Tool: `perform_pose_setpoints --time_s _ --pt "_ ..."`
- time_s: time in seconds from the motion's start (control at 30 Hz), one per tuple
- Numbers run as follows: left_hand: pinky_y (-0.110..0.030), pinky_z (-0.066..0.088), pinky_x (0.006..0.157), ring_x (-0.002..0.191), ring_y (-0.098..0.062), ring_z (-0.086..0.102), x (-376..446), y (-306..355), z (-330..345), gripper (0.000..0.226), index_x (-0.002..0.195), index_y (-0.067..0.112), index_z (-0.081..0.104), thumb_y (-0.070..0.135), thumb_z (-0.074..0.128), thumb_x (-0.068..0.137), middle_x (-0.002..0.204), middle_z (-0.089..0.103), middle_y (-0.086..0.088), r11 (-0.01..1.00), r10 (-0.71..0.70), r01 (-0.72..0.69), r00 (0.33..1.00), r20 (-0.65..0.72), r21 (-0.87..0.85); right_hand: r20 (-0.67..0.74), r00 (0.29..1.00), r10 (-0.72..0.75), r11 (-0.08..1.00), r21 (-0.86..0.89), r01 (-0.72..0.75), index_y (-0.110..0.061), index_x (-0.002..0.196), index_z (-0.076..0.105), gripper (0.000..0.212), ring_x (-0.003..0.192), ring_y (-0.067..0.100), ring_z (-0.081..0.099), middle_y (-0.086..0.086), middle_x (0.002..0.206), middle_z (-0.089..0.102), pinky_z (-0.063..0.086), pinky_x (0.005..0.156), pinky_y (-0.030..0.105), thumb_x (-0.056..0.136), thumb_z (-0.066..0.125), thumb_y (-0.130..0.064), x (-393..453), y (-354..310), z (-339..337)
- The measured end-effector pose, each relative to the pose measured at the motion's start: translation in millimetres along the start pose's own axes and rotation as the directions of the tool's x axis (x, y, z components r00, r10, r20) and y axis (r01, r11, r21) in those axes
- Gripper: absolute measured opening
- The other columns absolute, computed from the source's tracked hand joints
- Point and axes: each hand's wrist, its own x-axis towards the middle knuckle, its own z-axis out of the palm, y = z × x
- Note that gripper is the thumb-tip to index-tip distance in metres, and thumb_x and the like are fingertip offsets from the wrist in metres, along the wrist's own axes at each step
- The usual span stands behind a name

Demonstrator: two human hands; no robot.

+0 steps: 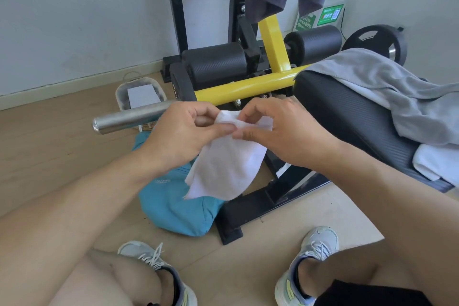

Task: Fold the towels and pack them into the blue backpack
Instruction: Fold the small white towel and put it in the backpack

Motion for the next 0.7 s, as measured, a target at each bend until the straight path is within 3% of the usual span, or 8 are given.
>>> perform_pose_setpoints --time_s 0.1,0.17,0.27,0.33,0.4,0.47,0.57,0.7 --pt "-0.039 0.060 0.089 0.086 -0.019 0.078 3 -3 -9 0.027 0.091 0.014 0.076 0.035 0.079 0.074 0.089 0.081 0.001 0.999 -0.020 0.020 1.000 -0.016 -0.043 0.103 0.990 0.100 0.950 -0.305 -0.064 -0.038 0.108 0.065 0.034 0.101 0.009 0.036 -0.010 0.103 0.052 0.024 0.080 0.019 0.082 0.071 -0.060 -1 13 -5" --pt "-0.037 0.060 0.090 0.085 -0.016 0.078 5 -6 -11 0.023 0.090 0.014 0.075 0.032 0.080 0.077 0.088 0.081 0.002 1.000 -0.025 0.025 1.000 -0.010 -0.006 0.106 0.990 0.095 0.928 -0.368 -0.049 -0.041 0.108 0.065 0.033 0.102 0.013 0.034 -0.008 0.105 0.051 0.024 0.081 0.021 0.082 0.071 -0.060 -3 16 -9" --pt "-0.037 0.060 0.089 0.084 -0.014 0.077 9 -11 -13 0.017 0.090 0.013 0.074 0.025 0.082 0.081 0.087 0.080 0.003 0.998 -0.031 0.032 0.999 -0.020 0.060 0.097 0.995 -0.022 0.932 -0.359 0.055 -0.040 0.106 0.069 0.026 0.092 0.009 0.030 -0.006 0.098 0.054 0.023 0.081 0.019 0.085 0.072 -0.055 -3 14 -10" --pt "-0.039 0.060 0.089 0.084 -0.016 0.076 10 -13 -14 0.016 0.090 0.014 0.072 0.021 0.084 0.081 0.086 0.080 0.003 0.994 -0.035 0.034 0.999 0.004 0.105 0.079 0.990 -0.117 0.944 -0.301 0.135 -0.039 0.108 0.073 0.019 0.091 0.013 0.041 -0.007 0.093 0.062 0.033 0.090 0.030 0.091 0.070 -0.045 -3 12 -8" --pt "-0.046 0.059 0.090 0.084 -0.023 0.075 11 -16 -15 0.018 0.087 0.019 0.070 0.021 0.086 0.078 0.084 0.078 0.001 0.987 -0.039 0.032 0.998 0.044 0.156 0.069 0.981 -0.182 0.929 -0.316 0.194 -0.038 0.115 0.073 0.023 0.082 0.008 0.043 -0.021 0.084 0.062 0.034 0.087 0.032 0.094 0.066 -0.033 -4 11 -6" --pt "-0.050 0.057 0.088 0.084 -0.030 0.072 10 -17 -17 0.021 0.084 0.022 0.067 0.022 0.087 0.077 0.084 0.076 -0.002 0.977 -0.018 0.005 0.998 0.058 0.212 0.043 0.983 -0.179 0.911 -0.371 0.182 -0.038 0.121 0.070 0.028 0.076 0.003 0.038 -0.025 0.078 0.052 0.024 0.077 0.021 0.094 0.069 -0.029 -5 11 -8" --pt "-0.044 0.057 0.082 0.085 -0.032 0.070 13 -16 -22 0.021 0.086 0.019 0.066 0.018 0.085 0.080 0.085 0.075 -0.004 0.965 0.014 -0.020 1.000 0.027 0.260 -0.027 0.987 -0.157 0.932 -0.334 0.139 -0.034 0.111 0.073 0.025 0.086 -0.014 0.040 -0.015 0.090 0.067 0.026 0.082 0.010 0.086 0.078 -0.036 -6 13 -14" --pt "-0.045 0.058 0.085 0.085 -0.027 0.070 17 -10 -31 0.021 0.088 0.019 0.066 0.017 0.085 0.080 0.083 0.075 0.001 0.961 0.041 -0.041 0.999 0.006 0.274 -0.060 0.995 -0.075 0.974 -0.218 0.060 -0.032 0.104 0.075 0.027 0.086 0.002 0.048 -0.016 0.096 0.068 0.035 0.082 0.016 0.082 0.078 -0.048 -4 12 -15"
